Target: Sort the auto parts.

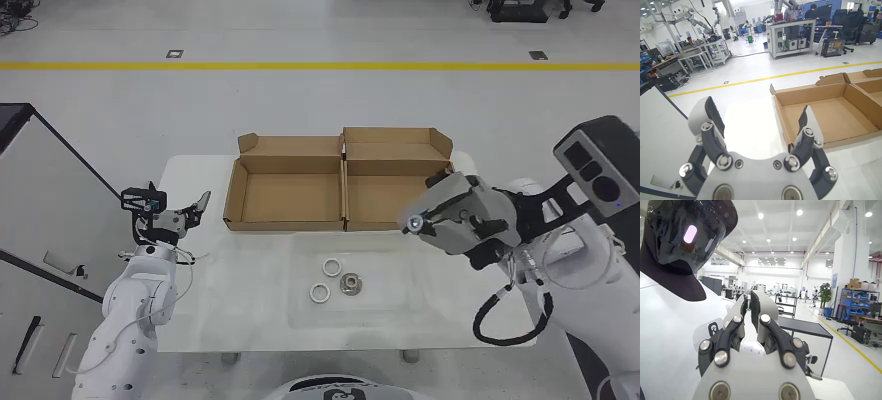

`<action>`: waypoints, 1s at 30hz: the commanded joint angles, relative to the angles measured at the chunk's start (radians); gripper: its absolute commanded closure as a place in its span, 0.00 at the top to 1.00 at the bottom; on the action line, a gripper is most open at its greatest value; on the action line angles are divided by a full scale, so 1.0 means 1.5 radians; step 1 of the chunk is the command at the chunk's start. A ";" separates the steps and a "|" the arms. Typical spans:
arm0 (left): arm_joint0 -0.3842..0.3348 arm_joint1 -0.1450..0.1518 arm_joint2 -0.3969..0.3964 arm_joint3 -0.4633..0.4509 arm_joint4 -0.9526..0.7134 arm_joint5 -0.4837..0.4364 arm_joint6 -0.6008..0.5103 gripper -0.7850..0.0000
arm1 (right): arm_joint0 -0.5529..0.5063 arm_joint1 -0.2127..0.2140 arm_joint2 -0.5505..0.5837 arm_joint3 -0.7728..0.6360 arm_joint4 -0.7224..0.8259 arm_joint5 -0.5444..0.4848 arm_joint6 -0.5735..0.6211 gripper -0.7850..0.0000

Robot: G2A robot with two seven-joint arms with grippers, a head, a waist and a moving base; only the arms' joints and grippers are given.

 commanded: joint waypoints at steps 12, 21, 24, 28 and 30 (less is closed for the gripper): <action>0.000 0.000 0.000 0.000 0.000 0.000 0.000 1.00 | 0.000 -0.018 -0.009 0.005 0.062 -0.050 -0.018 0.00; 0.000 0.000 0.000 0.000 0.000 0.000 0.000 1.00 | 0.000 -0.018 -0.009 0.005 0.062 -0.050 -0.018 0.00; 0.000 0.000 0.000 0.000 0.000 0.000 0.000 1.00 | 0.000 -0.018 -0.009 0.005 0.062 -0.050 -0.018 0.00; 0.000 0.000 0.000 0.000 0.000 0.000 0.000 1.00 | 0.000 -0.018 -0.009 0.005 0.062 -0.050 -0.018 0.00; 0.000 0.000 0.000 0.000 0.000 0.000 0.000 1.00 | 0.000 -0.018 -0.009 0.005 0.062 -0.050 -0.018 0.00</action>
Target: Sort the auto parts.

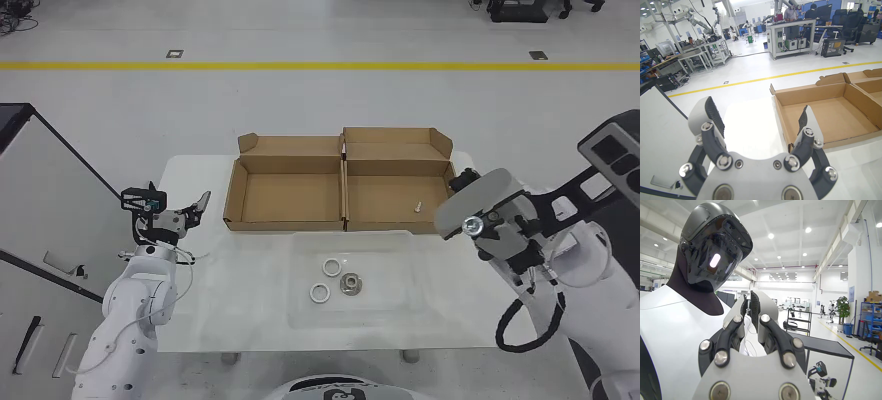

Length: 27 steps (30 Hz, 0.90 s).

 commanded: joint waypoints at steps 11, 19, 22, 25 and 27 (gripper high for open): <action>0.000 0.000 0.000 0.000 0.000 0.000 0.000 1.00 | -0.017 0.001 0.018 0.022 0.015 0.058 0.042 0.00; 0.000 0.000 0.000 0.000 0.000 0.000 0.000 1.00 | 0.019 0.009 0.074 0.107 0.064 0.165 0.202 0.00; 0.000 0.000 0.000 0.000 0.000 0.000 0.000 1.00 | 0.059 0.008 0.077 0.143 0.081 0.166 0.261 0.00; 0.000 0.000 0.000 0.000 0.000 0.000 0.000 1.00 | 0.114 0.001 0.059 0.185 0.102 0.153 0.308 0.00; 0.000 0.000 0.000 0.000 0.000 0.000 0.000 1.00 | 0.158 -0.007 0.035 0.222 0.113 0.141 0.331 0.00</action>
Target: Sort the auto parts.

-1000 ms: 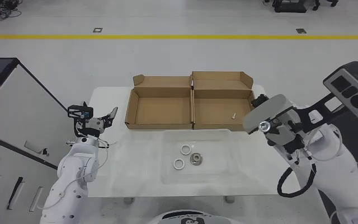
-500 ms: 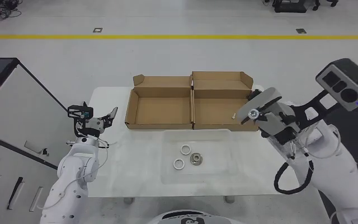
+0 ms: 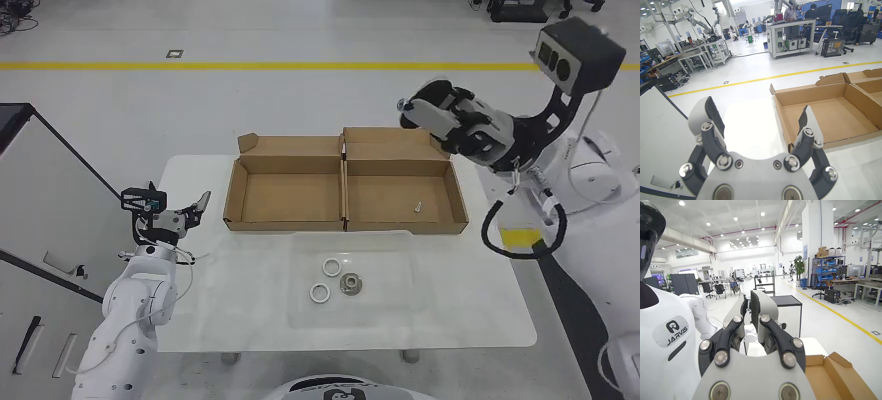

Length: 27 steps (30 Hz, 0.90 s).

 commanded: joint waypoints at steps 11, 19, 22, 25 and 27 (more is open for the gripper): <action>0.000 0.000 0.000 0.000 0.000 0.000 0.000 1.00 | 0.302 -0.085 -0.201 0.266 0.011 -0.072 0.091 0.00; 0.000 0.000 0.000 0.000 0.000 0.000 0.000 1.00 | 0.436 -0.147 -0.312 0.414 -0.144 -0.080 0.139 0.00; 0.000 0.000 0.000 0.000 0.000 0.000 0.000 1.00 | 0.454 -0.165 -0.342 0.447 -0.230 -0.066 0.138 0.00; 0.000 0.000 0.000 0.000 0.000 0.000 0.000 1.00 | 0.462 -0.177 -0.365 0.470 -0.324 -0.049 0.132 0.00; 0.000 0.000 0.000 0.000 0.000 0.000 0.000 1.00 | 0.463 -0.183 -0.377 0.485 -0.376 -0.040 0.129 0.00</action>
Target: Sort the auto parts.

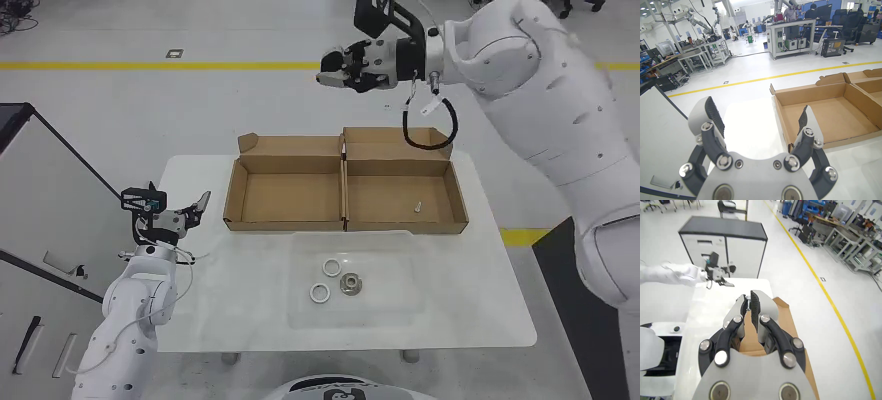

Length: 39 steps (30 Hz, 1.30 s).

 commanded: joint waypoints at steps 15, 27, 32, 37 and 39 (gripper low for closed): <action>0.000 0.000 0.000 0.000 0.000 0.000 0.000 1.00 | -0.017 -0.026 -0.070 0.091 -0.252 0.006 0.054 0.00; 0.000 0.000 0.000 0.000 0.000 0.000 0.000 1.00 | 0.033 -0.059 -0.095 0.135 -0.320 -0.063 0.038 0.00; 0.000 0.000 0.000 0.000 0.000 0.000 0.000 1.00 | 0.056 -0.084 -0.124 0.153 -0.364 -0.084 0.041 0.00; 0.000 0.000 0.000 0.000 0.000 0.000 0.000 1.00 | 0.064 -0.118 -0.168 0.189 -0.418 -0.102 0.049 0.00; 0.000 0.000 0.000 0.000 0.000 0.000 0.000 1.00 | 0.064 -0.132 -0.185 0.212 -0.437 -0.108 0.053 0.00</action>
